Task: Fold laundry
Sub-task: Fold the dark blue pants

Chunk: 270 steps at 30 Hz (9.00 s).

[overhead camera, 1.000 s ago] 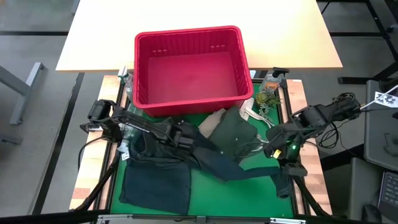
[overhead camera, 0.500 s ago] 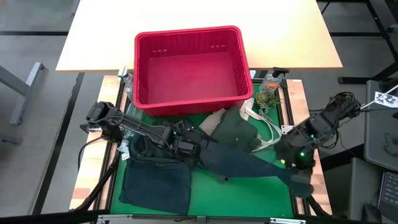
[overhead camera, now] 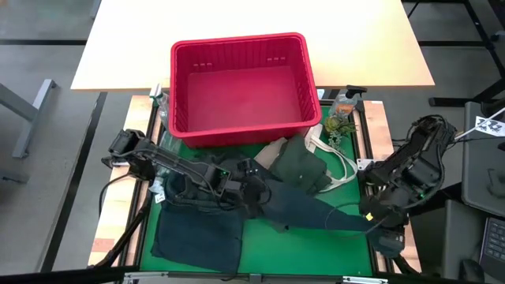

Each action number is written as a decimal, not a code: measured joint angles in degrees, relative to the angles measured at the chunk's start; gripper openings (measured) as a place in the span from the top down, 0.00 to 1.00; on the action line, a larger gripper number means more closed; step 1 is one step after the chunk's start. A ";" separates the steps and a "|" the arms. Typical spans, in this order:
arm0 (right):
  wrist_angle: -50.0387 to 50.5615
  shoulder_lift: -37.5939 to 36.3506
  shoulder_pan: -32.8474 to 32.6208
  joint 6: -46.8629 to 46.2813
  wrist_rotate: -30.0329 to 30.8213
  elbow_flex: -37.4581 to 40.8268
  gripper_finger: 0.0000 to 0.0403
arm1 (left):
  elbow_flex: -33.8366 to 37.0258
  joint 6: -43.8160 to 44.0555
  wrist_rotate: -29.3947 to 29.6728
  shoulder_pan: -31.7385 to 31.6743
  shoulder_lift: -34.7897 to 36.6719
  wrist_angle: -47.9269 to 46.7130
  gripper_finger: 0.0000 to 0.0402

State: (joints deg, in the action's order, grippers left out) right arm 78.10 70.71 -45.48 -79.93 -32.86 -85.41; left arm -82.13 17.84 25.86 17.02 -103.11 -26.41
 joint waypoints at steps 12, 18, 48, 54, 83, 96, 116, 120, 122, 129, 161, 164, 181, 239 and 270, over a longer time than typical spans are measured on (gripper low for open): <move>-4.80 10.80 -6.26 8.01 6.41 -0.02 0.99 | 0.29 -1.89 -5.02 -7.89 0.02 11.31 0.68; -4.82 18.36 -9.40 11.28 6.26 -0.02 0.99 | 0.31 -1.94 -9.66 -9.27 -2.20 9.60 0.72; -11.34 30.87 -11.51 9.59 1.86 -0.02 0.99 | 0.31 -16.74 -16.20 -9.93 -8.37 7.28 0.47; -11.25 30.87 -11.51 9.36 2.03 -0.02 0.99 | 0.31 -16.93 -17.72 -10.77 -8.37 5.39 0.45; -10.90 30.81 -11.51 9.71 1.83 -0.02 0.99 | 0.27 -15.83 -22.96 -12.26 -11.66 4.50 0.98; -10.24 29.55 -11.51 9.74 1.47 -0.02 0.99 | 0.27 -13.85 -23.07 -12.12 -11.54 4.72 0.92; -10.55 29.52 -11.53 11.51 3.14 -0.02 0.99 | 0.27 -18.38 -20.54 -12.13 -14.47 5.25 0.45; -10.55 29.49 -11.51 11.51 3.23 -0.02 0.99 | 0.27 -18.35 -20.60 -12.07 -14.49 5.26 0.53; -10.57 29.49 -11.51 11.51 3.36 -0.02 0.99 | 0.27 -18.09 -20.60 -12.05 -14.50 5.20 0.61; -10.57 29.43 -11.51 11.51 3.39 -0.02 0.99 | -0.24 -11.42 -21.69 -11.98 -14.51 3.85 0.94; 11.91 9.65 -11.03 -5.10 28.10 0.68 0.99 | -21.53 -12.45 0.41 -14.10 -14.49 -17.16 1.00; 11.80 7.73 -11.07 -11.03 30.62 1.19 0.99 | -21.78 -12.36 5.50 -15.20 -14.47 -19.28 1.00; 11.96 1.87 -11.12 -14.25 21.40 11.67 0.99 | -21.39 -12.12 1.62 -18.95 -14.84 -17.14 0.72; -34.27 -14.76 -7.03 17.54 61.81 11.72 0.99 | -9.40 -10.46 -16.38 -5.36 -12.21 0.59 0.77; -35.25 -7.05 16.77 30.82 48.82 11.72 0.99 | -21.07 9.21 -17.91 1.31 -12.24 0.20 0.41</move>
State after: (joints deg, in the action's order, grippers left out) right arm 42.85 63.66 -28.71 -49.11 15.96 -73.69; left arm -103.20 27.05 7.95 18.33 -115.35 -26.21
